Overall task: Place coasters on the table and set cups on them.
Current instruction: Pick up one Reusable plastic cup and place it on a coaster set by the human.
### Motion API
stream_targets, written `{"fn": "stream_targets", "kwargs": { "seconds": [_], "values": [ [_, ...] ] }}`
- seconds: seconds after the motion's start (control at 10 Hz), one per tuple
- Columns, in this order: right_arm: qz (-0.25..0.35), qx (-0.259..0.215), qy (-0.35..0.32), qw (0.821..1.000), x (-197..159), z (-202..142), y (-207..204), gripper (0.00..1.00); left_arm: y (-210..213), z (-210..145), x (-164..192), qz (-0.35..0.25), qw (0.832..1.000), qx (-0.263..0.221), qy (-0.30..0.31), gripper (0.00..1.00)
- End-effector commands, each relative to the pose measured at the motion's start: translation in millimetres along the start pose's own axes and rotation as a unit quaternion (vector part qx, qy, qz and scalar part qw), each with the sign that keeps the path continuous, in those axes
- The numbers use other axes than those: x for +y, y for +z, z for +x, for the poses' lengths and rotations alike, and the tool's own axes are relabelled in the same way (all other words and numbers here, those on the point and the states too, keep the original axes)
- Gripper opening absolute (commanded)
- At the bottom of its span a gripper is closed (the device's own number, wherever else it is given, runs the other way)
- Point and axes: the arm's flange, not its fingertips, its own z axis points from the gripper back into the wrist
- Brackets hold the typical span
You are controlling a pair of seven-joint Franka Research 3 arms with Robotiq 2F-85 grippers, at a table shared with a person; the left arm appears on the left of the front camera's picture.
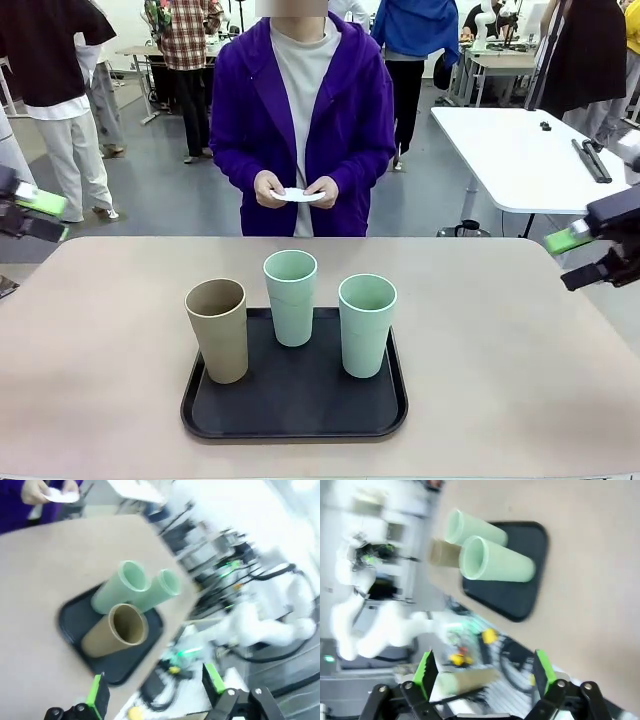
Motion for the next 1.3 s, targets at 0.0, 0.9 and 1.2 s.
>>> {"fn": "stream_targets", "kwargs": {
  "seconds": [0.0, 0.9, 1.2],
  "values": [
    [0.094, -0.037, -0.076, 0.992, -32, -9, 2, 1.0, 26, -20, 53, -0.103, 0.984, -0.049, 0.14, 1.0],
    [0.106, -0.095, -0.125, 0.982, -86, -41, 55, 1.0, 49, -38, 96, -0.053, 0.965, -0.091, 0.241, 1.0],
    [0.099, -0.112, -0.155, 0.976, -94, -42, 67, 1.0, 49, -38, 96, -0.053, 0.965, -0.091, 0.241, 1.0]
  ]
}}
